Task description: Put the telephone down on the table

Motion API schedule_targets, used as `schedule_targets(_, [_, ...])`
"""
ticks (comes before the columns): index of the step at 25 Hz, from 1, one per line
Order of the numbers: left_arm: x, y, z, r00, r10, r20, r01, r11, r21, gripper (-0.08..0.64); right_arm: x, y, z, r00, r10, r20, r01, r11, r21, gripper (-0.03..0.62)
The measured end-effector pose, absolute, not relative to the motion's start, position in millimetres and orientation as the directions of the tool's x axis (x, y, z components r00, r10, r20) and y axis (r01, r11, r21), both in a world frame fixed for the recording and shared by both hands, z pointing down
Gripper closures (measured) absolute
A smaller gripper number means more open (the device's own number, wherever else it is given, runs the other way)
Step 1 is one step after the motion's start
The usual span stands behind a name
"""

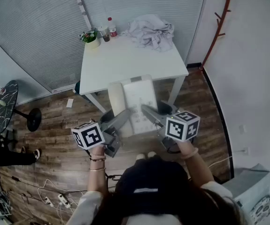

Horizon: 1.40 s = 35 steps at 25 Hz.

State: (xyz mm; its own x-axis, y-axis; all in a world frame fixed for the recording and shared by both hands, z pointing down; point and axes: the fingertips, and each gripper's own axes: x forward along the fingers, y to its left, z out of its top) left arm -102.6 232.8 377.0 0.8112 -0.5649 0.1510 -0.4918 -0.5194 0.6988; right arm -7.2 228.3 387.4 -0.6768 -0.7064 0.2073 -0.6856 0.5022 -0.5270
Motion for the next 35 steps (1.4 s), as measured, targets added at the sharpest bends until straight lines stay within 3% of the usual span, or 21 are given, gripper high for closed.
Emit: schedule_targets(35, [-52,178,400,0.754,-0.622,0.213,-0.569,-0.456,0.684,0.160,41,168,417,-0.727,-0.654,0.209,-0.633,0.520,-0.574,0.316])
